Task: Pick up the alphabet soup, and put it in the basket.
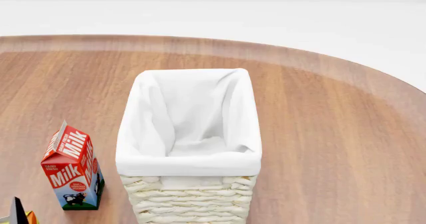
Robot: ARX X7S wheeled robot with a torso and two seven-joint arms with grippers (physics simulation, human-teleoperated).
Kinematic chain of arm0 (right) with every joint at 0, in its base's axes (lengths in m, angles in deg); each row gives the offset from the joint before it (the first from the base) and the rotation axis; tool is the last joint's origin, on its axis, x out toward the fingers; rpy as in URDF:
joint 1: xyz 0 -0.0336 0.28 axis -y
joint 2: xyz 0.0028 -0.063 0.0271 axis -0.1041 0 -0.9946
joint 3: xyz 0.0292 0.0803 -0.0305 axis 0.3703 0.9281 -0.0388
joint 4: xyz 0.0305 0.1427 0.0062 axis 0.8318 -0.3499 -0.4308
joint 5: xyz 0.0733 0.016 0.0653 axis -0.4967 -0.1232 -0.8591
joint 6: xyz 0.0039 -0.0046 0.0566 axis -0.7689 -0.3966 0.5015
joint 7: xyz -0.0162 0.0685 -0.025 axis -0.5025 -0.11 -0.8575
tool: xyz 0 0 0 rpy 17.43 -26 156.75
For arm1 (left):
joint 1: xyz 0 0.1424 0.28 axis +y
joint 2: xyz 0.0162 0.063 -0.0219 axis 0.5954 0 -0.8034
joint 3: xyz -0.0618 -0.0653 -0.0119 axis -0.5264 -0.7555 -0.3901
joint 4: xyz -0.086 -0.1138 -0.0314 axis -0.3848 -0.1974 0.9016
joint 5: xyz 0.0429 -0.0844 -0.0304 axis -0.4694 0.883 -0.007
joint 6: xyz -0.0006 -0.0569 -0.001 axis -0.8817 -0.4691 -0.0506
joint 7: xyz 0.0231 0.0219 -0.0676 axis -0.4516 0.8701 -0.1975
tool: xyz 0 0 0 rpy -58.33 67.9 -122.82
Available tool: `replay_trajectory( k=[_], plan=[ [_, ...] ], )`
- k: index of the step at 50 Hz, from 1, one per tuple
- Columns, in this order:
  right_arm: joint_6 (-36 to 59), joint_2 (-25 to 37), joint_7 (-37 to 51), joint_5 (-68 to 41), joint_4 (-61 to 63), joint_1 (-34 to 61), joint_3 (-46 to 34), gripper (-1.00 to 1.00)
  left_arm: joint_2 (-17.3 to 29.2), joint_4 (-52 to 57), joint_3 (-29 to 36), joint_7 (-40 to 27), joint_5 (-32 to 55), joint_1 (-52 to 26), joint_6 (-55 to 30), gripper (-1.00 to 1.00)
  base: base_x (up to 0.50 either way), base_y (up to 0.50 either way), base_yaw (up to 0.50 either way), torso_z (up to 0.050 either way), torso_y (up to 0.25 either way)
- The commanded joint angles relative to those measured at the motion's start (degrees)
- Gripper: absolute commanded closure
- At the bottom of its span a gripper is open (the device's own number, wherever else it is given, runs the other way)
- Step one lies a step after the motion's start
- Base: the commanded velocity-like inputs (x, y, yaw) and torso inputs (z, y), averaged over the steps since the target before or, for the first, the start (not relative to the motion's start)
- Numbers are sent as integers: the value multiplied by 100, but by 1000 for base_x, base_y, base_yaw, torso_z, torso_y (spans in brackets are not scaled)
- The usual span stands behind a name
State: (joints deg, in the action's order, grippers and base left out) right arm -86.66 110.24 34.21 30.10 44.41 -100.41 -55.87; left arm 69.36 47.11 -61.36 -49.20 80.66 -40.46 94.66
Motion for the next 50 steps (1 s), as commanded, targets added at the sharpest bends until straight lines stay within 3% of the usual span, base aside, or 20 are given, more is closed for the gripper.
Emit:
replay_trajectory(
  k=[1, 50],
  plan=[
    [205, -118, -14, -7, -62, 207, -46, -100, 22, 13, -11, -27, 8, 15, 19, -100, 0, 0, 0, 0, 0],
    [1043, -699, -158, 445, -596, 990, -626, -100, 56, -29, 88, -69, -5, -41, 37, -100, 0, 0, 0, 0, 0]
  ],
)
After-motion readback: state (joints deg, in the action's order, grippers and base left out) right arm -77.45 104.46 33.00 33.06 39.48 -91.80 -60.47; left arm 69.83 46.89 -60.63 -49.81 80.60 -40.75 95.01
